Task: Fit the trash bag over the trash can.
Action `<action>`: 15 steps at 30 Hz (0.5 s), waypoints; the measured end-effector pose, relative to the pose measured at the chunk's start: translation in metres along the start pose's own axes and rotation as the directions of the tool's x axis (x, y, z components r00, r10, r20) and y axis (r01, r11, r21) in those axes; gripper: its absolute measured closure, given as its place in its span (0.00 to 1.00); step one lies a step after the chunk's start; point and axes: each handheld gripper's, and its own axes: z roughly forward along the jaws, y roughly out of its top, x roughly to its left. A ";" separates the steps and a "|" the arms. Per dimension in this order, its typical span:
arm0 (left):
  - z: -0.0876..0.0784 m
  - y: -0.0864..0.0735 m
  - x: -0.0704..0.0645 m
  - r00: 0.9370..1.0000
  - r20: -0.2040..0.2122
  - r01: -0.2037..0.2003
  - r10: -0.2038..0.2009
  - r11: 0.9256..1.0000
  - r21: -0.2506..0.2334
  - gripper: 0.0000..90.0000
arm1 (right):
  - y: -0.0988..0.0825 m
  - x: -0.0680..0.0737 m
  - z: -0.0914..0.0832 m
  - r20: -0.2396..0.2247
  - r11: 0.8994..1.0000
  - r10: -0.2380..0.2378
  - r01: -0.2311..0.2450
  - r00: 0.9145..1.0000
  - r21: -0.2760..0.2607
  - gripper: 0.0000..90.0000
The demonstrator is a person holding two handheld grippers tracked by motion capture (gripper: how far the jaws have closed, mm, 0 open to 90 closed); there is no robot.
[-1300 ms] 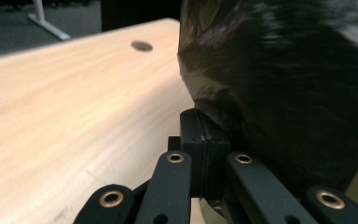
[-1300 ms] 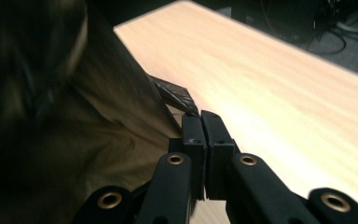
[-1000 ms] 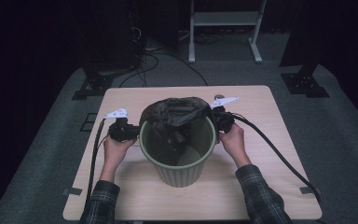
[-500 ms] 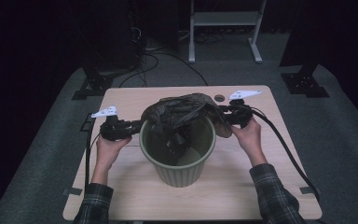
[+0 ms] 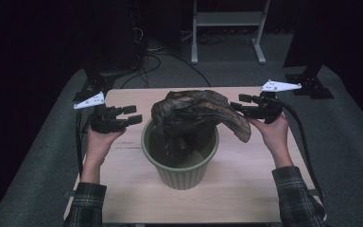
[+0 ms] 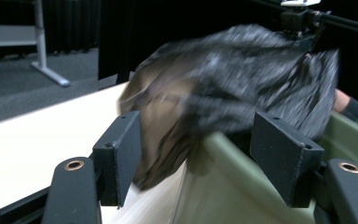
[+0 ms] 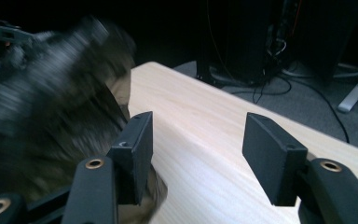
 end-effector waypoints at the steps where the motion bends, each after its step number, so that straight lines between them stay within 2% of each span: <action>1: 0.002 0.004 -0.001 1.000 0.004 -0.006 0.006 1.000 -0.002 0.36 | 0.003 0.001 -0.002 -0.004 1.000 0.000 0.000 1.000 -0.008 0.46; 5: 0.020 0.023 -0.008 0.999 0.030 -0.031 0.031 1.000 0.005 0.33 | 0.008 0.006 -0.004 -0.014 1.000 -0.016 0.015 1.000 -0.012 0.46; 8: 0.041 0.036 -0.014 0.997 0.050 -0.054 0.051 0.997 0.046 0.33 | 0.011 0.007 -0.007 -0.003 1.000 -0.015 0.015 1.000 -0.020 0.46; 13: 0.067 0.046 -0.017 0.997 0.043 -0.073 0.068 0.990 0.123 0.32 | 0.019 0.005 -0.019 -0.022 0.998 0.009 -0.010 1.000 -0.063 0.44; 14: 0.071 0.045 -0.017 0.996 0.046 -0.077 0.072 0.987 0.141 0.33 | 0.020 0.005 -0.021 -0.025 0.998 0.011 -0.012 1.000 -0.068 0.44; 15: 0.073 0.045 -0.017 0.996 0.048 -0.084 0.078 0.986 0.146 0.39 | 0.022 0.006 -0.024 -0.036 0.997 0.012 -0.014 0.999 -0.079 0.43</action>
